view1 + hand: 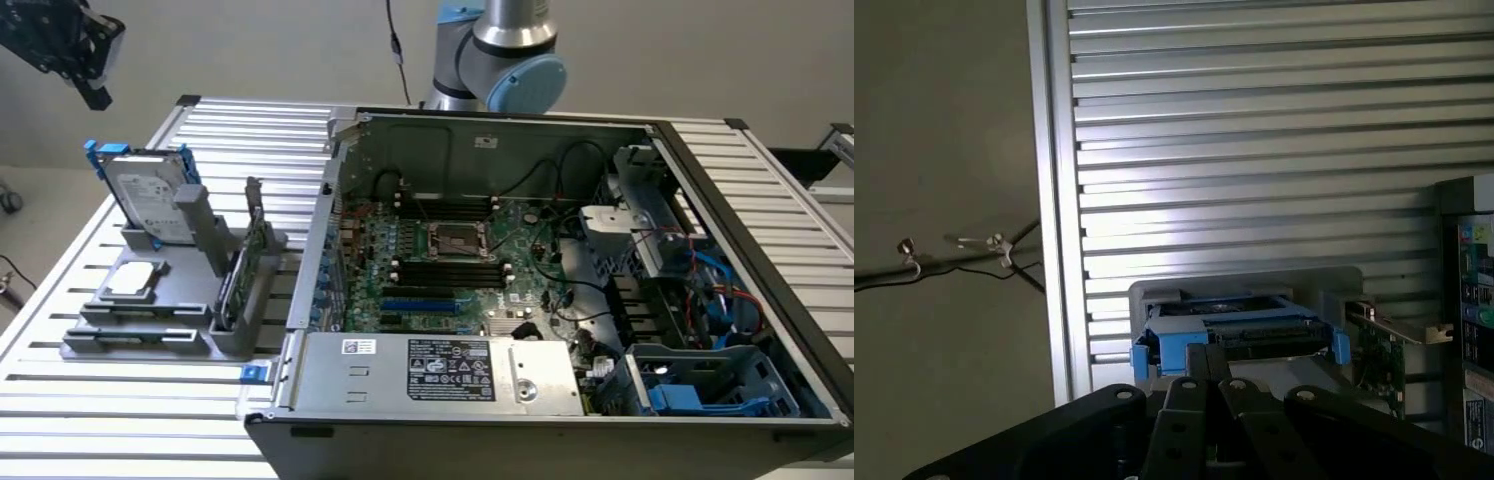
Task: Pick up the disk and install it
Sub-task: 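Reach for the disk, then pick up the disk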
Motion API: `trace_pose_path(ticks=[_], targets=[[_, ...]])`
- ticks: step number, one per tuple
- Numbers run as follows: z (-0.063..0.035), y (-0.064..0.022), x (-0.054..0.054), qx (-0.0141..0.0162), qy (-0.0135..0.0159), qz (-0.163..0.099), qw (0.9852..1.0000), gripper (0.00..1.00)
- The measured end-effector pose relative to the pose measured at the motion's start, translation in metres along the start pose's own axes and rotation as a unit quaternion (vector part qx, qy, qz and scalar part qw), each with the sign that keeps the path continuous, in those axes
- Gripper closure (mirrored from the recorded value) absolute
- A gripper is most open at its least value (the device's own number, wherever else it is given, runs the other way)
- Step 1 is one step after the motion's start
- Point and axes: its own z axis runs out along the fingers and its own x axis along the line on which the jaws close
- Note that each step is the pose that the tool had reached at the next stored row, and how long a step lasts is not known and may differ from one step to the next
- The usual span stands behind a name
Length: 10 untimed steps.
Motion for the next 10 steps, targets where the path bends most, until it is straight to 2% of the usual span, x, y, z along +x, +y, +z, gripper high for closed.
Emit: trace_pose_path(ticks=[10], targets=[[0.0, 0.0, 0.0, 0.0, 0.0, 0.0, 1.0, 0.89]])
